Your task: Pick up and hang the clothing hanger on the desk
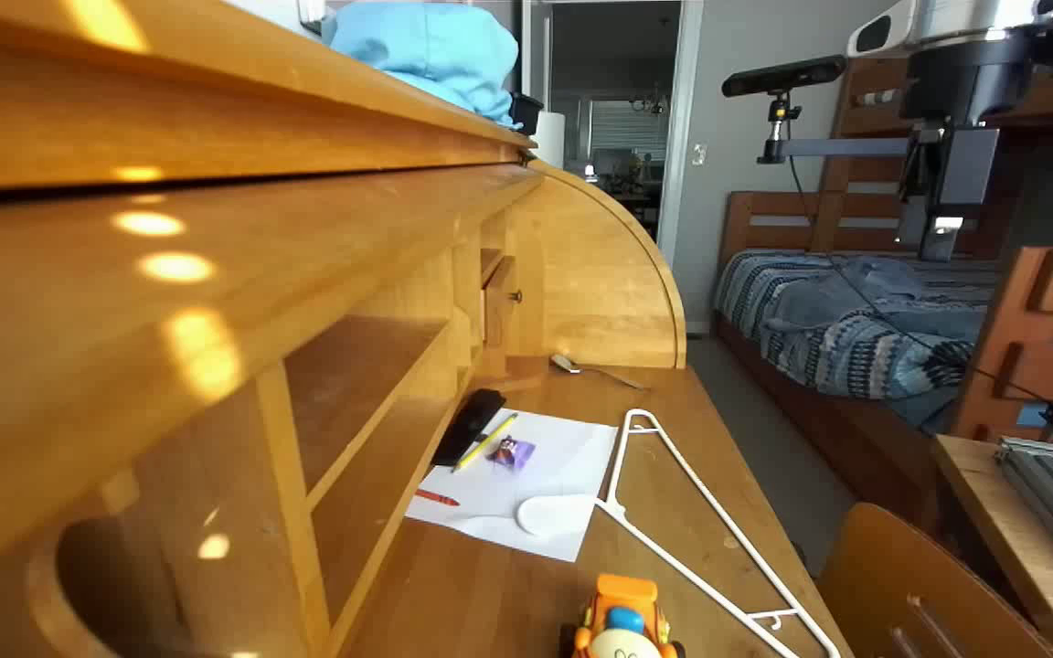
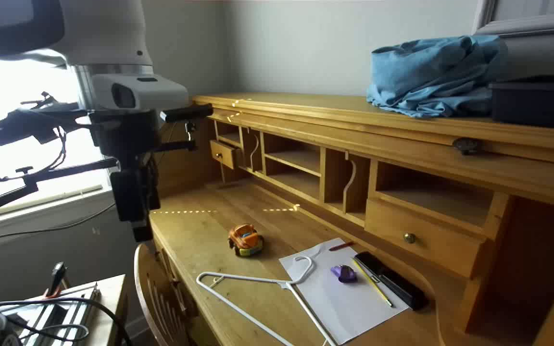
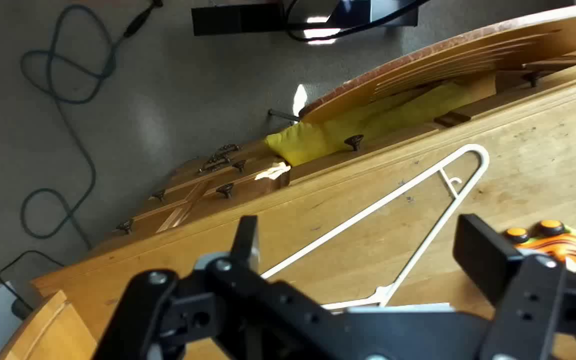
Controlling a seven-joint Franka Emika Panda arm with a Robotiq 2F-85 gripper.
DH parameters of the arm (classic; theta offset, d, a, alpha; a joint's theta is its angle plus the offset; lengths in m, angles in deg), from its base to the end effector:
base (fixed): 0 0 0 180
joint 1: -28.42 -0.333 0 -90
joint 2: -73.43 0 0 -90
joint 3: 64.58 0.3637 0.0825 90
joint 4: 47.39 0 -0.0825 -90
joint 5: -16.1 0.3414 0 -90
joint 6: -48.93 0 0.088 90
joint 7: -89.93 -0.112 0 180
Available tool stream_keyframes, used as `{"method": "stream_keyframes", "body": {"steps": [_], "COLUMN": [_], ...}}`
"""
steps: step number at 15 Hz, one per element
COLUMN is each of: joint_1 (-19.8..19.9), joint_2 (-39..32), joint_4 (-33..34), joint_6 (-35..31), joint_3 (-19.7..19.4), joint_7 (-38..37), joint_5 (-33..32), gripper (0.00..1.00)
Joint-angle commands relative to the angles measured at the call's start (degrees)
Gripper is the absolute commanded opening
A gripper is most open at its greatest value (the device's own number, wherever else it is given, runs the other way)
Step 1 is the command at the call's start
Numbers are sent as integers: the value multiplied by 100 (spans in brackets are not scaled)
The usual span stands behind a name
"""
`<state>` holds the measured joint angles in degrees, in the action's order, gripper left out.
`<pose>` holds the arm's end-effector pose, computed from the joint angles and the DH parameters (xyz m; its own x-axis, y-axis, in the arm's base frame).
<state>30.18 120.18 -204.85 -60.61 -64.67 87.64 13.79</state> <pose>0.2256 -0.0104 0.4850 0.9981 -0.0582 -0.0192 -0.0574 -0.9976 0.0374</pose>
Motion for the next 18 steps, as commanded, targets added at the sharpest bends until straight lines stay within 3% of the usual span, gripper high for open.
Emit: {"method": "stream_keyframes", "body": {"steps": [1,8,14,18], "joint_1": [2,2,584,740], "joint_2": [-2,-2,-951,-1647], "joint_4": [10,10,371,523], "joint_6": [12,12,-251,-1217], "joint_3": [4,4,-129,-304], "joint_7": [2,2,-1092,-1154], "joint_5": [4,4,139,154], "gripper": [100,100,100,100]}}
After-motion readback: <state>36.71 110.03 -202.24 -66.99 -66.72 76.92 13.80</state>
